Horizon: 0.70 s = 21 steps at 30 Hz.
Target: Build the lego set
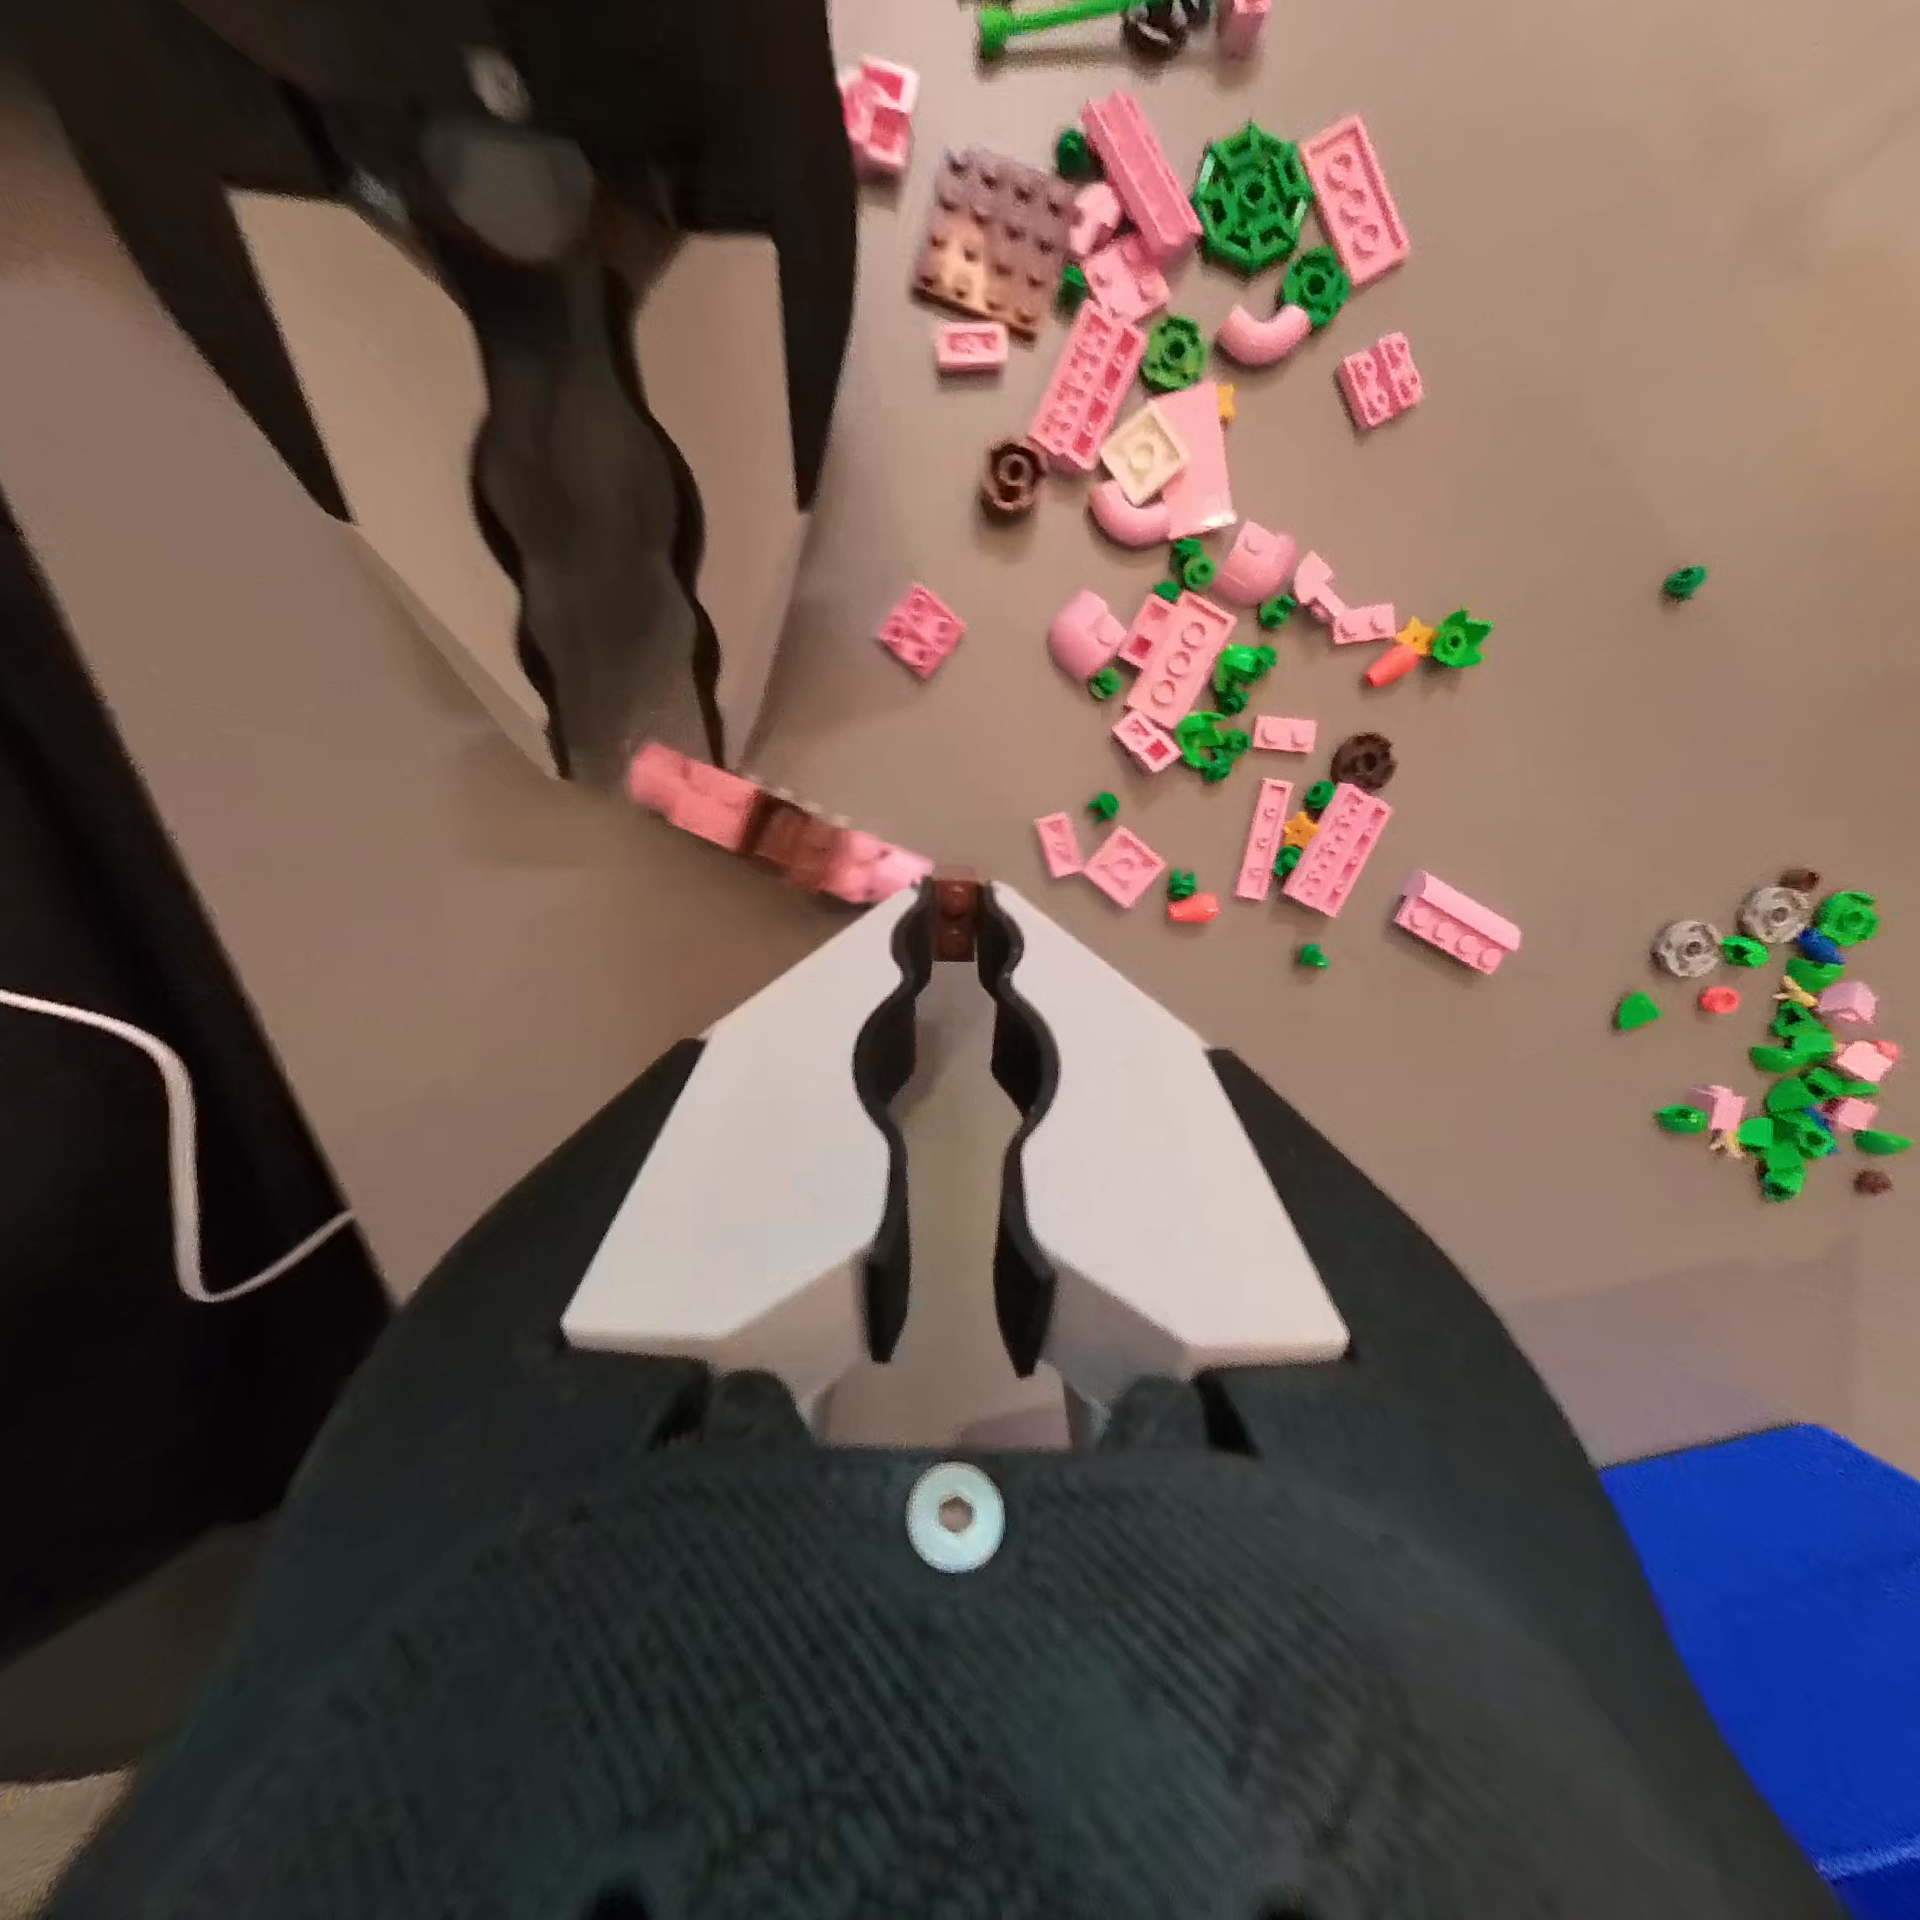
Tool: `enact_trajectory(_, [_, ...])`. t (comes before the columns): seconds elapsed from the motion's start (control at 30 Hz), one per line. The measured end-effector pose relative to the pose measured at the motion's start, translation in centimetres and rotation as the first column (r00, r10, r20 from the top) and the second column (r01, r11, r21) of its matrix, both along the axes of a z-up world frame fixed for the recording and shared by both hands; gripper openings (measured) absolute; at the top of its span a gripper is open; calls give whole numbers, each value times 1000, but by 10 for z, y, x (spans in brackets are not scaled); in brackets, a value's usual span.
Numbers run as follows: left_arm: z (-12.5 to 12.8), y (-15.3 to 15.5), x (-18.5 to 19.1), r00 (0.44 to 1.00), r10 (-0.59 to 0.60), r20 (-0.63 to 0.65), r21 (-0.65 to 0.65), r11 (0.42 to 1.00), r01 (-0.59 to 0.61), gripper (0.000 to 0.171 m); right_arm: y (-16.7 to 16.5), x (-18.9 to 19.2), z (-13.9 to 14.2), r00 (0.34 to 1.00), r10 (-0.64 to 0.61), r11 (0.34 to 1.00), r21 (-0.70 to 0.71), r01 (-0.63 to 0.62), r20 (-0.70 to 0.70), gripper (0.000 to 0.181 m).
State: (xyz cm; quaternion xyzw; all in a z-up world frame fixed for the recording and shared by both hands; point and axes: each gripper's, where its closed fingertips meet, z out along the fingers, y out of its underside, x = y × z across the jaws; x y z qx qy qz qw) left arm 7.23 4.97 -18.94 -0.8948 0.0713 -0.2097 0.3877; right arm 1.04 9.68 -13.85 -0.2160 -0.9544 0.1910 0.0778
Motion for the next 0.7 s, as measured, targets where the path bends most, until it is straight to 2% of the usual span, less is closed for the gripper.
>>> enact_trajectory(0.17, [13, 6, 35, 990, -109, 87, 65, 993, 103, 39, -18, 42, 3, 993, -23, 998, -58, 30, 114, 6])
enact_trajectory(0.3, [19, 8, 39, 990, -141, 18, 118, 983, 138, 33, -22, 54, 2, 994, -17, 996, -90, 27, 109, 6])
enact_trajectory(0.47, [45, 10, 10, 999, -32, -6, 261, 965, 32, 26, -11, 51, -7, 992, -85, 990, -109, 94, 90, 6])
enact_trajectory(0.6, [68, 10, -16, 992, 115, -50, 390, 917, -87, 32, -3, 56, -22, 990, -94, 992, -73, 102, 103, 6])
enact_trajectory(0.7, [75, 10, -30, 981, 189, -42, 426, 891, -153, 40, -2, 64, -27, 993, -70, 996, -40, 74, 94, 6])
